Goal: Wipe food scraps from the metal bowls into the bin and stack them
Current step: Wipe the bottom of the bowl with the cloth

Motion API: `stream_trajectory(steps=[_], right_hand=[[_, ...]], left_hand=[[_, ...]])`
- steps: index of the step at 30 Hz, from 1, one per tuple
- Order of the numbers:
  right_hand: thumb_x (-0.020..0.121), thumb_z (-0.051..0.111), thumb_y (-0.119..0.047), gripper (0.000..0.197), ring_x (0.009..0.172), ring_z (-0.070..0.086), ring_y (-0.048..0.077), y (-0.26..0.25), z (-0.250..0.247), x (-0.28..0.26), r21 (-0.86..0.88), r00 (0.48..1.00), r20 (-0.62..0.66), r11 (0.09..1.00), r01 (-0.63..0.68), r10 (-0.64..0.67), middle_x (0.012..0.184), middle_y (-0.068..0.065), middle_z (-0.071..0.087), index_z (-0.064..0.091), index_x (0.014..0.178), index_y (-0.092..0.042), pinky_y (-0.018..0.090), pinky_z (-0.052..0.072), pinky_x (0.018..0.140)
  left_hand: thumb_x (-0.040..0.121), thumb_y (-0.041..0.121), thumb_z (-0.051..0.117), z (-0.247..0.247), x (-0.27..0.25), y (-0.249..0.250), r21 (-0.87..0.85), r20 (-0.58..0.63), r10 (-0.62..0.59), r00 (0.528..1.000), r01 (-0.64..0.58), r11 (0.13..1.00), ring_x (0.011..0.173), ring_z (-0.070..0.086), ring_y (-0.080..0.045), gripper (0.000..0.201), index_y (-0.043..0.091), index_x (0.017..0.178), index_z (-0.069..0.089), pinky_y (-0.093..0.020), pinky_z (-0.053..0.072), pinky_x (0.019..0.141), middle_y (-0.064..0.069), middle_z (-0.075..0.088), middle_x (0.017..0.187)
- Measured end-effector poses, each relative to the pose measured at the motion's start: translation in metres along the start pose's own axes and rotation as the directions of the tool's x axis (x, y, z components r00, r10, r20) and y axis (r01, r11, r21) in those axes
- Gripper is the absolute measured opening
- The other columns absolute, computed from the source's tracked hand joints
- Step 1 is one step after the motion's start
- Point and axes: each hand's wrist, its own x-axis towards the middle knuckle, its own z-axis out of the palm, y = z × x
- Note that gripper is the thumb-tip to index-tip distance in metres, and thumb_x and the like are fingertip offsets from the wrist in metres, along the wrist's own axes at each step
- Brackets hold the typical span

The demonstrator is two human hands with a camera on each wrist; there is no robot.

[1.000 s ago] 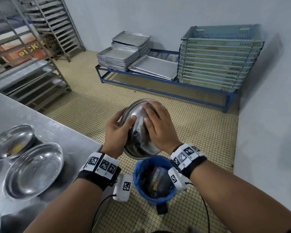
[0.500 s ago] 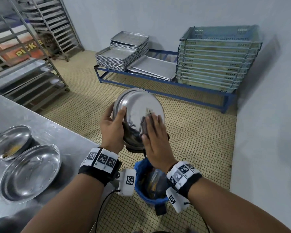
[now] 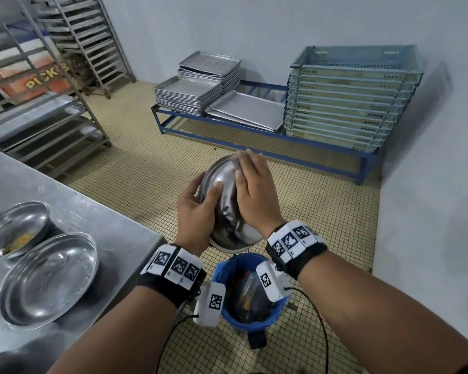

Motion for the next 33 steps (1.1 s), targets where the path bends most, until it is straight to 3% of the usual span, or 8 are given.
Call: stream_trajectory(steps=[3,5,10,15,20,28,31,33], right_hand=[[0.109,0.025,-0.039,0.056,0.158,-0.006,0.023,-0.006,0.006,-0.032,-0.028,0.989,0.083,0.991,0.128,-0.125,0.172,0.002,0.005,0.015,0.162,-0.023,0.049,0.007,0.127],[0.109,0.026,-0.036,0.057,0.158,-0.009,0.025,-0.004,0.009,-0.053,-0.075,0.973,0.122,0.976,0.204,-0.194,0.172,0.003,-0.001,0.012,0.163,-0.021,0.052,0.008,0.127],[0.108,0.032,-0.032,0.06,0.158,-0.006,0.029,0.014,0.013,-0.086,-0.098,0.959,0.165,0.963,0.25,-0.232,0.172,0.003,-0.005,0.008,0.163,-0.024,0.062,0.018,0.122],[0.109,0.025,-0.037,0.056,0.158,-0.006,0.021,0.006,0.002,-0.058,-0.036,0.98,0.104,0.984,0.174,-0.169,0.172,-0.001,-0.001,0.007,0.162,-0.028,0.056,0.011,0.126],[0.107,0.023,-0.044,0.057,0.157,0.006,0.024,-0.003,-0.016,-0.001,-0.004,0.999,0.035,1.0,-0.004,0.004,0.169,0.002,0.02,0.029,0.159,-0.023,0.054,0.016,0.125],[0.109,0.026,-0.041,0.059,0.158,-0.005,0.027,0.016,-0.001,-0.056,-0.12,0.95,0.118,0.946,0.302,-0.288,0.171,0.006,0.003,0.015,0.163,-0.019,0.057,0.013,0.125],[0.109,0.027,-0.043,0.062,0.158,-0.003,0.028,0.036,0.0,-0.068,-0.046,0.986,0.049,0.986,0.163,-0.161,0.171,0.003,-0.006,0.008,0.164,-0.023,0.062,0.023,0.121],[0.107,0.023,-0.05,0.064,0.158,0.002,0.027,0.038,-0.007,-0.063,0.087,0.997,0.068,0.996,-0.035,0.029,0.169,-0.008,-0.02,-0.006,0.162,-0.035,0.055,0.041,0.113]], left_hand=[[0.098,0.017,0.073,-0.001,0.006,0.005,-0.046,-0.056,-0.009,0.998,0.007,0.999,0.104,0.077,-0.025,0.041,0.021,0.137,0.062,-0.045,0.063,0.091,-0.007,0.075,0.119],[0.097,0.019,0.074,-0.002,0.011,0.009,-0.067,-0.087,-0.014,0.996,0.008,0.998,0.107,0.076,-0.025,0.037,0.025,0.132,0.064,-0.048,0.063,0.093,-0.007,0.074,0.121],[0.097,0.023,0.074,-0.004,0.016,0.016,-0.059,-0.082,0.013,0.997,-0.018,0.998,0.111,0.073,-0.033,0.035,0.035,0.128,0.066,-0.045,0.066,0.079,-0.011,0.068,0.129],[0.098,0.023,0.073,-0.001,0.011,0.013,0.012,0.002,0.051,0.999,-0.051,0.999,0.102,0.077,-0.034,0.035,0.034,0.13,0.066,-0.056,0.064,0.085,-0.013,0.074,0.121],[0.098,0.018,0.072,0.004,0.004,0.008,0.037,0.058,0.066,0.996,-0.069,0.997,0.096,0.078,-0.033,0.037,0.03,0.133,0.064,-0.053,0.064,0.084,-0.011,0.078,0.111],[0.096,0.019,0.074,0.001,0.016,0.026,-0.147,-0.085,-0.013,0.996,0.001,0.989,0.105,0.076,-0.034,0.034,0.032,0.127,0.068,-0.045,0.065,0.077,-0.014,0.072,0.125],[0.096,0.019,0.074,-0.005,0.02,0.032,-0.163,-0.081,-0.015,0.997,0.002,0.987,0.1,0.077,-0.035,0.032,0.033,0.124,0.07,-0.044,0.065,0.07,-0.012,0.074,0.119],[0.096,0.018,0.073,-0.007,0.02,0.034,-0.145,-0.056,0.003,0.998,-0.011,0.989,0.095,0.078,-0.033,0.032,0.031,0.125,0.07,-0.042,0.065,0.067,-0.006,0.078,0.111]])
